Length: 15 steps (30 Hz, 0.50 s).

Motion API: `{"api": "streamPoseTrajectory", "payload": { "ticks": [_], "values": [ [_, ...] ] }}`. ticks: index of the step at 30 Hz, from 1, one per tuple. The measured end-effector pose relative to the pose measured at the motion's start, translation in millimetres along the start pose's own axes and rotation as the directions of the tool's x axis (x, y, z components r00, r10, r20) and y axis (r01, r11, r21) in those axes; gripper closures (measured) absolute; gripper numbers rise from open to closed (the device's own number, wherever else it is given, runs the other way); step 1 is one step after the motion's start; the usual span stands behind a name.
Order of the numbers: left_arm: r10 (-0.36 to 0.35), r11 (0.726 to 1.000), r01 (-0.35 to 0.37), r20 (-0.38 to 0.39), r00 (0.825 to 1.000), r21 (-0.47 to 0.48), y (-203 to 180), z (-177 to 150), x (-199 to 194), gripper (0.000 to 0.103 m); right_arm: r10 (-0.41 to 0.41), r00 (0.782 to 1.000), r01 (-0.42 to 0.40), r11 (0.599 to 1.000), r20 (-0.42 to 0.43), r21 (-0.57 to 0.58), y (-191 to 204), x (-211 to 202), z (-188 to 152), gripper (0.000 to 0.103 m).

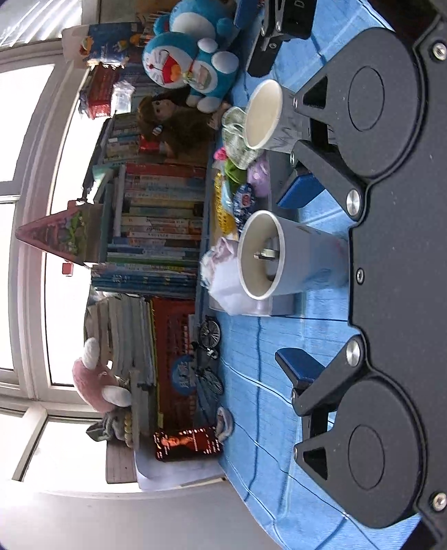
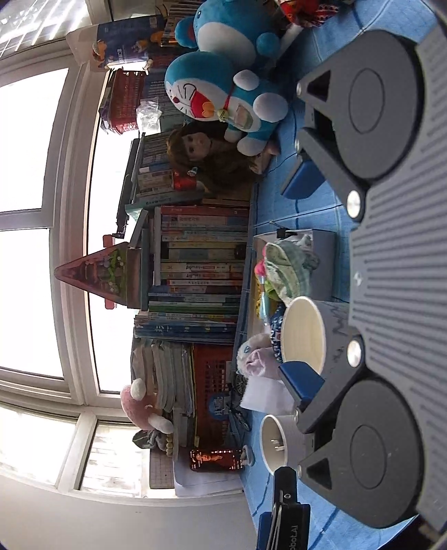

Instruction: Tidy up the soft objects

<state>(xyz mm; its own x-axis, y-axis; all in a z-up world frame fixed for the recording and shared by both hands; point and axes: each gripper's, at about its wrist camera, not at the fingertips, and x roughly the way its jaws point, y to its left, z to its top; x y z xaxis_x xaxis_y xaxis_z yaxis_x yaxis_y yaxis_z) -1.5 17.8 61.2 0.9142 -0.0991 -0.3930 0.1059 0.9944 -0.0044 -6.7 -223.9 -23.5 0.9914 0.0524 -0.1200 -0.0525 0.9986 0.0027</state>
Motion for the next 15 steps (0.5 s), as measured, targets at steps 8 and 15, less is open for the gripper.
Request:
{"api": "streamPoseTrajectory", "payload": {
  "ticks": [8,15],
  "values": [
    [0.016,1.0,-0.017,-0.092,0.996,-0.013,-1.3,-33.6,10.1,0.015,-0.035,0.998,0.036,0.999,-0.053,0.018,1.2,0.1,-32.6,0.0],
    [0.032,0.999,-0.035,-0.148,0.988,-0.016,-6.2,-54.4,24.9,0.014,-0.03,0.992,0.029,1.0,-0.124,-0.008,12.5,8.0,-57.5,0.0]
  ]
}}
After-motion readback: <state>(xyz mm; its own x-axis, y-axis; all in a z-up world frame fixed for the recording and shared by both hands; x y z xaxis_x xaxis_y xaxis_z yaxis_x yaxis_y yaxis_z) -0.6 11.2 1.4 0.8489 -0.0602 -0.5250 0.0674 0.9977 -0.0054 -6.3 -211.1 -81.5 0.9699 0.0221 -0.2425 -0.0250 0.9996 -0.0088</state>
